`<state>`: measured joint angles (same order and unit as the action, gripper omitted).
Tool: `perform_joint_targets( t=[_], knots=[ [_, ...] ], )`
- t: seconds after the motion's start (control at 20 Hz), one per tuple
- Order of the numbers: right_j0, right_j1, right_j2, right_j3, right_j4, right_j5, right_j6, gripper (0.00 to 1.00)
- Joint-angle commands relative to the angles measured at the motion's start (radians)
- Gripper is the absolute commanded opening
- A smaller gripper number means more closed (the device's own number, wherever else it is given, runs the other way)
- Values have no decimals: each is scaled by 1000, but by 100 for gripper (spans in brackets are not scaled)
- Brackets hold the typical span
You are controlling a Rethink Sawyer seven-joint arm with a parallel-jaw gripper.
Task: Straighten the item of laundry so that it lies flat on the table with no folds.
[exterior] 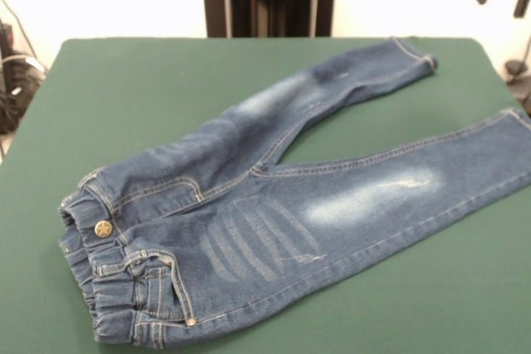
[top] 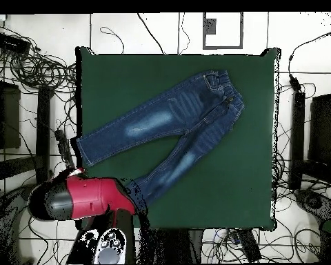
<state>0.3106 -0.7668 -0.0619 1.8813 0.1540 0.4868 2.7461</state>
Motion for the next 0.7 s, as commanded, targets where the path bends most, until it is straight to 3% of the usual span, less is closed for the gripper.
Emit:
perform_joint_targets(
  t=[0.05,0.7],
  knots=[
    [-10,185,77,-1,-34,-147,44,100],
    [-38,365,89,7,-57,-358,47,100]
  ],
)
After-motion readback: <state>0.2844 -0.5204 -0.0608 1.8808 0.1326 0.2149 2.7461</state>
